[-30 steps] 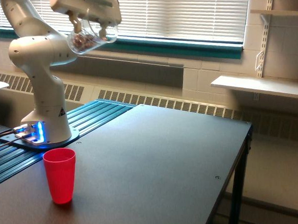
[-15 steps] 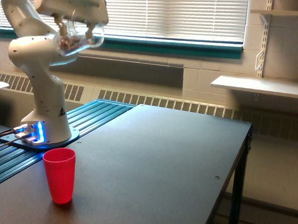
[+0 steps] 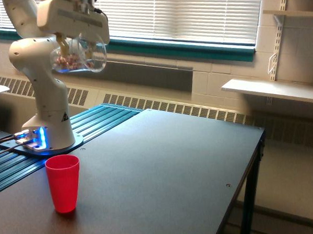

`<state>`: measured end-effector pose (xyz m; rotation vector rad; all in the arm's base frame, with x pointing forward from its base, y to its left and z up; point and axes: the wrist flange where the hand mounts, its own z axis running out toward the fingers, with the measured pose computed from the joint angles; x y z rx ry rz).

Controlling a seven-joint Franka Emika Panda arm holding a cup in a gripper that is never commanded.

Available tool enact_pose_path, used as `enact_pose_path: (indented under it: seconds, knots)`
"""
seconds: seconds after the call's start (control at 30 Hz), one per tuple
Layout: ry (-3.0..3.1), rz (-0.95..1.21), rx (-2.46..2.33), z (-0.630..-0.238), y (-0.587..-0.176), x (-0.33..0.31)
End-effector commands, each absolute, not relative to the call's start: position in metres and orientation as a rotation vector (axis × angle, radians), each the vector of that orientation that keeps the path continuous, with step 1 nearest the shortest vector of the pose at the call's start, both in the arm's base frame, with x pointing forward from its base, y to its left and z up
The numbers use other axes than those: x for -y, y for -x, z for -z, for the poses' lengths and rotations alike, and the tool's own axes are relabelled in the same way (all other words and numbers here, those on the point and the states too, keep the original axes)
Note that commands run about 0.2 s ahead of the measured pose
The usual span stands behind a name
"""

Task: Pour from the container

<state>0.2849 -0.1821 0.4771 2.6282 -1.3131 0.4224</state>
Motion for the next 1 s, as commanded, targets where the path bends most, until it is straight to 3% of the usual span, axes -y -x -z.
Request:
enact_pose_path:
  seconds: [0.03, 0.6, 1.0]
  knots:
    - [-2.691, -0.407, 1.194, -0.474, -0.289, 0.18]
    - [-2.771, -0.432, 1.221, -0.448, -0.292, 0.171]
    - [-2.621, -0.423, 1.373, -0.439, -0.269, 0.201]
